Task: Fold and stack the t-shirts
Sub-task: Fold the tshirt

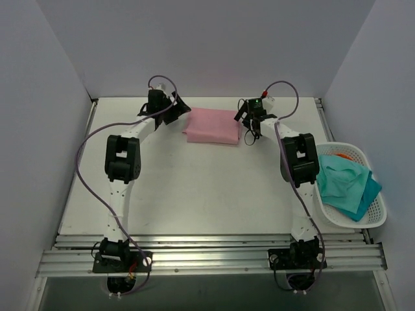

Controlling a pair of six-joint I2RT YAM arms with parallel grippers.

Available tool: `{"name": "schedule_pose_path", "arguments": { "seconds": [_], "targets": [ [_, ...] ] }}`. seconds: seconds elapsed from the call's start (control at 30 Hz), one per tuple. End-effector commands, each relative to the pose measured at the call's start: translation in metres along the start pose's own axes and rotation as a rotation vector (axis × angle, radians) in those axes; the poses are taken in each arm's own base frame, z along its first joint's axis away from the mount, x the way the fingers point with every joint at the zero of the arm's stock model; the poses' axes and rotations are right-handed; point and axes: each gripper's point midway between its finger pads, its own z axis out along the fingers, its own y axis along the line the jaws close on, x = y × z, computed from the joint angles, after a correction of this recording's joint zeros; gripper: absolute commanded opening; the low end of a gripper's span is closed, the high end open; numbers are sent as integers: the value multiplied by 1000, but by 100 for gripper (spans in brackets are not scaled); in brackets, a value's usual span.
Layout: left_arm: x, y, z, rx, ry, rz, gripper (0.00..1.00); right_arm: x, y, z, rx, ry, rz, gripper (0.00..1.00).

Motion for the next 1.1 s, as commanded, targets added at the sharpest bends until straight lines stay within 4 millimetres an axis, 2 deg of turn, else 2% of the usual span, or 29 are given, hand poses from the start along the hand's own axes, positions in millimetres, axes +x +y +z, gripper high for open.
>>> {"name": "schedule_pose_path", "arguments": {
  "seconds": [0.0, 0.03, 0.07, 0.1, 0.13, 0.17, 0.2, 0.23, 0.27, 0.3, 0.33, 0.37, 0.4, 0.5, 0.53, 0.57, 0.6, 0.67, 0.7, 0.73, 0.8, 0.83, 0.97, 1.03, 1.07],
  "targets": [
    [-71, -78, -71, 173, -142, 74, 94, -46, 50, -78, -149, -127, 0, 100],
    [-69, -64, -78, 141, -138, 61, 94, -58, 54, -96, -163, -156, 2, 100],
    [-71, -60, -87, 124, -145, 63, 94, -58, 54, -105, -163, -163, -2, 100],
    [-89, -75, -112, 124, -204, 76, 94, -57, 55, -121, -167, -172, -9, 100],
    [-90, -75, -123, 109, -222, 76, 94, -56, 54, -128, -167, -180, -16, 100],
    [-70, -55, -127, 59, -194, 43, 94, -56, 52, -137, -156, -196, -20, 100],
    [-82, -72, -154, 80, -247, 44, 94, -43, 43, -139, -134, -183, -32, 100],
    [-82, -77, -164, 92, -279, 40, 94, -45, 49, -156, -158, -200, -29, 100],
    [-75, -77, -172, 95, -281, 12, 94, -43, 47, -163, -158, -206, -27, 100],
    [-59, -70, -181, 81, -267, -6, 94, -39, 46, -167, -158, -208, -27, 100],
    [-53, -71, -185, 92, -267, -17, 94, -29, 42, -176, -159, -201, -33, 100],
    [-43, -72, -186, 105, -252, -42, 94, -24, 39, -179, -158, -200, -34, 100],
    [-23, -62, -187, 93, -220, -65, 94, -19, 37, -182, -159, -197, -35, 100],
    [10, -66, -184, 117, -171, -102, 94, 5, 24, -184, -142, -159, -39, 100],
    [24, -61, -181, 101, -148, -112, 94, 8, 21, -185, -136, -156, -28, 100],
    [33, -61, -178, 92, -137, -128, 94, 21, 11, -182, -118, -133, -34, 100],
    [51, -66, -173, 95, -107, -131, 94, 25, 7, -182, -115, -127, -27, 100],
    [70, -66, -167, 76, -97, -166, 94, 39, -3, -178, -105, -108, -21, 100],
    [89, -70, -162, 68, -71, -179, 94, 43, -5, -178, -102, -103, -20, 100],
    [100, -69, -159, 50, -64, -232, 94, 46, -6, -177, -104, -100, -11, 100],
    [115, -70, -152, 44, -78, -275, 94, 53, -13, -176, -94, -90, -10, 100],
    [125, -83, -149, 76, -76, -289, 94, 55, -15, -176, -97, -88, -7, 100],
    [147, -80, -135, 37, -121, -469, 94, 62, -24, -182, -98, -81, -1, 100],
    [146, -76, -132, 3, -189, -512, 94, 62, -31, -190, -96, -84, -1, 100],
    [151, -85, -128, -3, -202, -537, 94, 60, -35, -193, -90, -91, -1, 100]
  ]
}}
